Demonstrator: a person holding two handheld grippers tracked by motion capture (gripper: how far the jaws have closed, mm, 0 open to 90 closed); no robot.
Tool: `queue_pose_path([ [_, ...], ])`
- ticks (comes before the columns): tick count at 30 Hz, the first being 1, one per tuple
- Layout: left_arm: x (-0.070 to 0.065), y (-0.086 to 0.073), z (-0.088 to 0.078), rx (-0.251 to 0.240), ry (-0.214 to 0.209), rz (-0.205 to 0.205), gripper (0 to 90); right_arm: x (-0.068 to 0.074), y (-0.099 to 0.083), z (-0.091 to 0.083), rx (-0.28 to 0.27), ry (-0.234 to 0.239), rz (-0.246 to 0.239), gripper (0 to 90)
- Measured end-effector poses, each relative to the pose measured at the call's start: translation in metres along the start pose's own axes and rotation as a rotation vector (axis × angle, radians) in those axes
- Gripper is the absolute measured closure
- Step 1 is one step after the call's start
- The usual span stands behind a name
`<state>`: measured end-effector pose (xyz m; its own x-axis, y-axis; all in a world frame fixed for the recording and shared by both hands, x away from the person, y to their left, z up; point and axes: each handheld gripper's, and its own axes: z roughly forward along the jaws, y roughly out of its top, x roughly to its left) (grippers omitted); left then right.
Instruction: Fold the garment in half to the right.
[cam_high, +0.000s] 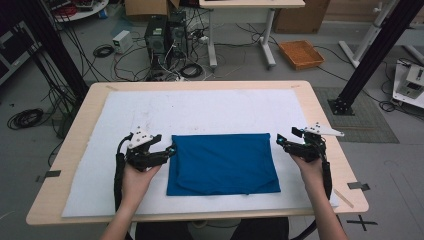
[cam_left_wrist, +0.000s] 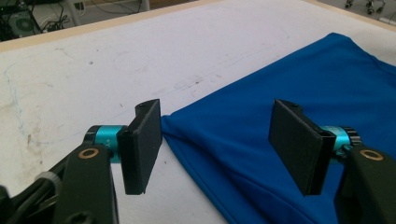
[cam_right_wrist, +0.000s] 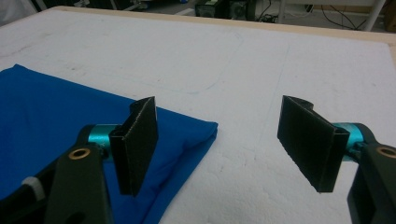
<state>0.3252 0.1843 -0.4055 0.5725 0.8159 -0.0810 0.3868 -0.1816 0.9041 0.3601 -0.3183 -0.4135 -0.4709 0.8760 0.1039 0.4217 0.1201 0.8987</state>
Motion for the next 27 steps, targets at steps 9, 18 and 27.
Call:
queue_pose_path([
  [9,-0.016,-0.017,-0.021,0.043,-0.036,-0.111,35.5,0.001,-0.003,-0.006,-0.016,0.006,-0.019,29.0],
  [18,-0.023,-0.054,-0.035,0.126,-0.078,-0.306,35.6,0.001,-0.003,-0.008,-0.019,0.001,-0.014,29.1],
  [27,-0.029,-0.065,-0.029,0.184,-0.082,-0.340,37.0,0.001,-0.004,-0.008,-0.022,-0.006,-0.018,29.5],
])
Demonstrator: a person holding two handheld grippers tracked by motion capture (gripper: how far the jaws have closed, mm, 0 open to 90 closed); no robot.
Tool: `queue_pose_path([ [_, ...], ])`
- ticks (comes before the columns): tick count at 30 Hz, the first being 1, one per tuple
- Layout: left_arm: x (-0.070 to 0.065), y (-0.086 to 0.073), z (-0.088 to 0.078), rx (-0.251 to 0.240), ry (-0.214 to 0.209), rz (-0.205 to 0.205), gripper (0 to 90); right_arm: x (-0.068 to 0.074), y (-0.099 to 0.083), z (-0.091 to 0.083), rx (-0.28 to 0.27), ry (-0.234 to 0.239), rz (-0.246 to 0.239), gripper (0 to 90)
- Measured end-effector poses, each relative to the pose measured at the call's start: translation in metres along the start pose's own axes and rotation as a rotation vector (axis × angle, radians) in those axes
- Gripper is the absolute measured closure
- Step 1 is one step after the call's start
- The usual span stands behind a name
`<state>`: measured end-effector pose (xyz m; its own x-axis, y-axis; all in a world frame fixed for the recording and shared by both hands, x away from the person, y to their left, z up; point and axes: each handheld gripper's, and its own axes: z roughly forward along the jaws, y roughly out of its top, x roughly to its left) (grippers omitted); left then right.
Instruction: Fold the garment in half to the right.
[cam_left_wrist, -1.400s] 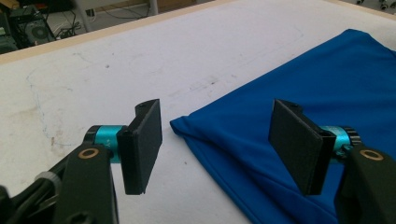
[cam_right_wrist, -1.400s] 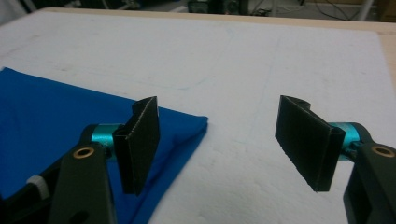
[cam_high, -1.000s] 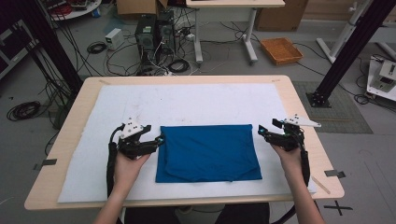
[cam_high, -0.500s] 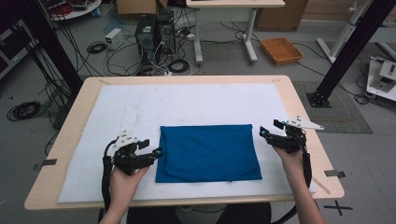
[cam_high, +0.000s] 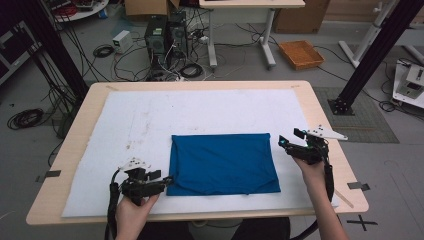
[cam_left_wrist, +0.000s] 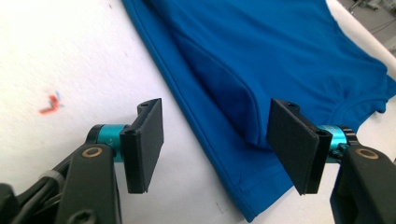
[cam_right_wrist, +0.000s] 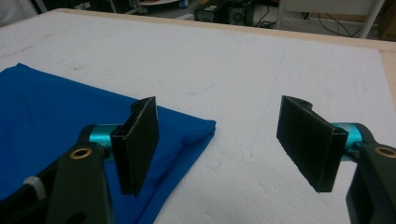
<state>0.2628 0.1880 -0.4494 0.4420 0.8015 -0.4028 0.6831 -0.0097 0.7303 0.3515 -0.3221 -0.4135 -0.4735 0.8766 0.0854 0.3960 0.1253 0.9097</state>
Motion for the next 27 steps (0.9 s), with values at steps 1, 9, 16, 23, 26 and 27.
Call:
queue_pose_path([
  [1,0.000,-0.001,0.001,0.010,-0.004,0.000,37.0,0.000,0.000,0.000,0.000,0.001,-0.002,29.5],
  [9,-0.002,-0.001,0.010,0.003,-0.047,-0.066,38.1,0.002,0.000,0.002,0.003,0.001,-0.008,31.7],
  [16,-0.011,-0.002,0.018,0.013,-0.045,-0.035,45.5,0.008,0.002,0.004,-0.001,0.014,-0.023,31.9],
  [23,-0.015,-0.002,0.019,0.016,-0.003,-0.020,58.8,0.024,0.008,0.014,0.010,0.064,-0.027,34.3],
  [26,-0.017,-0.002,0.020,0.016,0.018,-0.013,62.8,0.039,0.015,0.023,0.016,0.111,-0.037,36.0],
  [27,-0.018,-0.002,0.020,0.012,0.026,-0.013,64.4,0.045,0.018,0.026,0.017,0.128,-0.040,37.1],
])
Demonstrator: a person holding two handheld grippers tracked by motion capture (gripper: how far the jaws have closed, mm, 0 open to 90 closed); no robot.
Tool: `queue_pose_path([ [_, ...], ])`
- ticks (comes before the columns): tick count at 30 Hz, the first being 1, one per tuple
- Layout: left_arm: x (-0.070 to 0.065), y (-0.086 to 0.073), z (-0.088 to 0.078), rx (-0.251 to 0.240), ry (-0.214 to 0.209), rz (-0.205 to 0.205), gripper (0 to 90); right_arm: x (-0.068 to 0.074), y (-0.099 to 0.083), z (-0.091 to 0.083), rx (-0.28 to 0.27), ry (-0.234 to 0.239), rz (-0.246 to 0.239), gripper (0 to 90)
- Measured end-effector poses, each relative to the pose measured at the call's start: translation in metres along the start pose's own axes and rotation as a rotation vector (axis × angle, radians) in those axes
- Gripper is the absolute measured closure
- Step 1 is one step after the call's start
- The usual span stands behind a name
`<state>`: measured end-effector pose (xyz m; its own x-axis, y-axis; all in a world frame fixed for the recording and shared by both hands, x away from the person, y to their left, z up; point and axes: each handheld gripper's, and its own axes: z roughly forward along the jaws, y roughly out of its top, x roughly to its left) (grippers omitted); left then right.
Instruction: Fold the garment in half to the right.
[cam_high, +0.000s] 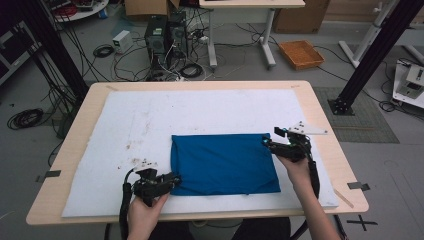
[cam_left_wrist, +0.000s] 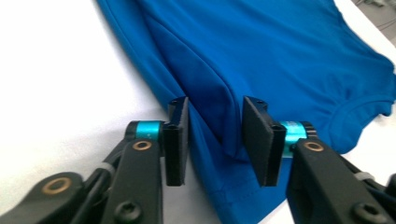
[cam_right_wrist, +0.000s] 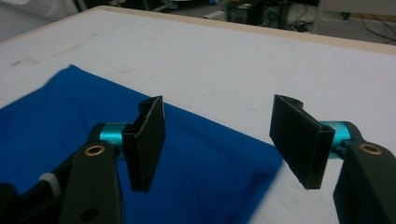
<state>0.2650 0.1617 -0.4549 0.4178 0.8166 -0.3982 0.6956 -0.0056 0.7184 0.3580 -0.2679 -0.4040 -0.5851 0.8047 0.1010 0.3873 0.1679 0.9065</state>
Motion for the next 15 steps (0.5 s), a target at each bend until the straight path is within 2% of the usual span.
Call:
queue_pose_path([
  [3,-0.001,0.000,0.000,-0.001,0.015,0.016,67.7,0.020,0.010,0.014,0.012,0.046,-0.017,39.2],
  [8,-0.005,-0.001,0.002,0.003,0.041,0.058,78.1,0.051,0.025,0.044,0.053,0.105,-0.073,42.4],
  [10,-0.004,-0.001,0.002,0.001,0.042,0.053,80.3,0.063,0.031,0.057,0.073,0.117,-0.083,42.6],
  [12,-0.006,-0.002,0.002,-0.001,0.053,0.068,81.4,0.072,0.035,0.071,0.087,0.129,-0.087,43.6],
  [15,-0.009,-0.003,0.003,-0.007,0.070,0.088,82.5,0.086,0.042,0.095,0.134,0.159,-0.064,43.0],
])
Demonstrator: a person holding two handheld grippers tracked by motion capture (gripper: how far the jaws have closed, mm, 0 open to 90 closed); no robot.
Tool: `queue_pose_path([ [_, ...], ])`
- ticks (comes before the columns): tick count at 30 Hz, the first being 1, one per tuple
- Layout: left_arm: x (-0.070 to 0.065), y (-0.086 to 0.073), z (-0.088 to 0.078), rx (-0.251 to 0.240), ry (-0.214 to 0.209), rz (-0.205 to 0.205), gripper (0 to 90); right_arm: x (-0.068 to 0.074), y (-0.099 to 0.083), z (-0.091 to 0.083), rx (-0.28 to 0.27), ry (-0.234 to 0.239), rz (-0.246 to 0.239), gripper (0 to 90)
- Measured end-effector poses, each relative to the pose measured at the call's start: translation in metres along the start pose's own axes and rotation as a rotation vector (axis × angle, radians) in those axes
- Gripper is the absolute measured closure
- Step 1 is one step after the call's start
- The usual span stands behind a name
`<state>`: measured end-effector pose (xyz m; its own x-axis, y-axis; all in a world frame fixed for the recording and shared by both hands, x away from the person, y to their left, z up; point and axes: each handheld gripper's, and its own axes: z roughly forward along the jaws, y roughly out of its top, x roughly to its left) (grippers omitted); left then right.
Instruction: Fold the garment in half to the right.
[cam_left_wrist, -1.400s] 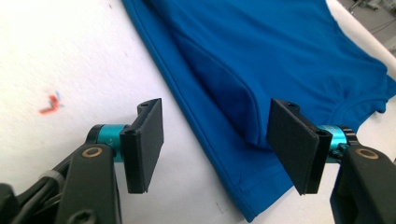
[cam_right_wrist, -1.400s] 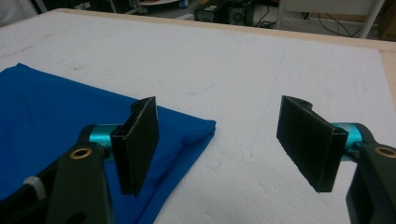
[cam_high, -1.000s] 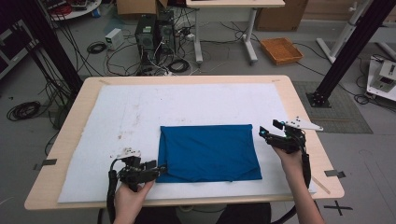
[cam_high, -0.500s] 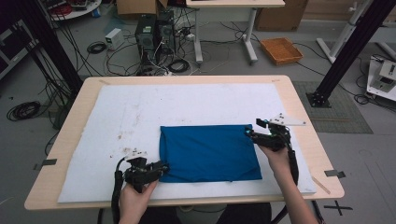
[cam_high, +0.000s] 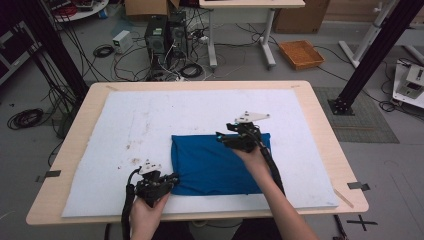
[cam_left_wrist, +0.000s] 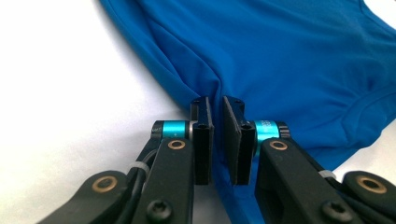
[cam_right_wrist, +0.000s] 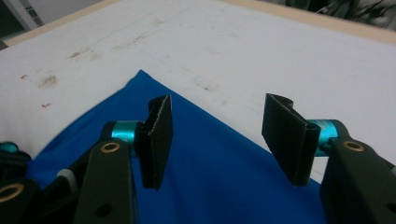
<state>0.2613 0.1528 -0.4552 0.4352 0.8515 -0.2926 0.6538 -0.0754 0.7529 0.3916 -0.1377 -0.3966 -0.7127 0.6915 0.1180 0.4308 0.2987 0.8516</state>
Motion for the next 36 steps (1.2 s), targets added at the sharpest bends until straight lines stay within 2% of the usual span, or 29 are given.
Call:
queue_pose_path([
  [4,-0.001,-0.001,0.000,-0.004,0.008,0.011,82.9,0.016,0.013,0.035,0.068,0.024,-0.009,42.9],
  [10,-0.001,-0.001,0.000,-0.005,0.005,0.010,82.9,0.044,0.029,0.086,0.132,0.056,-0.078,57.8],
  [15,0.001,-0.001,0.000,-0.003,-0.005,0.006,82.9,0.063,0.037,0.123,0.198,0.056,-0.089,65.1],
  [17,0.001,-0.001,0.000,-0.005,-0.005,0.005,82.9,0.069,0.039,0.134,0.204,0.042,-0.097,67.3],
  [20,0.001,-0.001,0.000,-0.004,-0.005,0.006,82.9,0.072,0.040,0.147,0.228,0.041,-0.078,68.7],
  [24,0.001,-0.001,-0.001,-0.003,-0.006,0.008,82.9,0.077,0.041,0.160,0.261,0.029,-0.083,69.0],
  [28,0.001,-0.001,0.000,-0.004,-0.007,0.006,82.9,0.080,0.040,0.169,0.298,-0.002,-0.106,74.4],
  [31,0.001,-0.001,0.000,-0.003,-0.007,0.011,82.9,0.080,0.039,0.170,0.292,-0.009,-0.116,84.9],
  [36,0.002,-0.001,-0.001,-0.001,-0.014,0.001,83.0,0.078,0.043,0.165,0.273,0.014,-0.109,87.6],
])
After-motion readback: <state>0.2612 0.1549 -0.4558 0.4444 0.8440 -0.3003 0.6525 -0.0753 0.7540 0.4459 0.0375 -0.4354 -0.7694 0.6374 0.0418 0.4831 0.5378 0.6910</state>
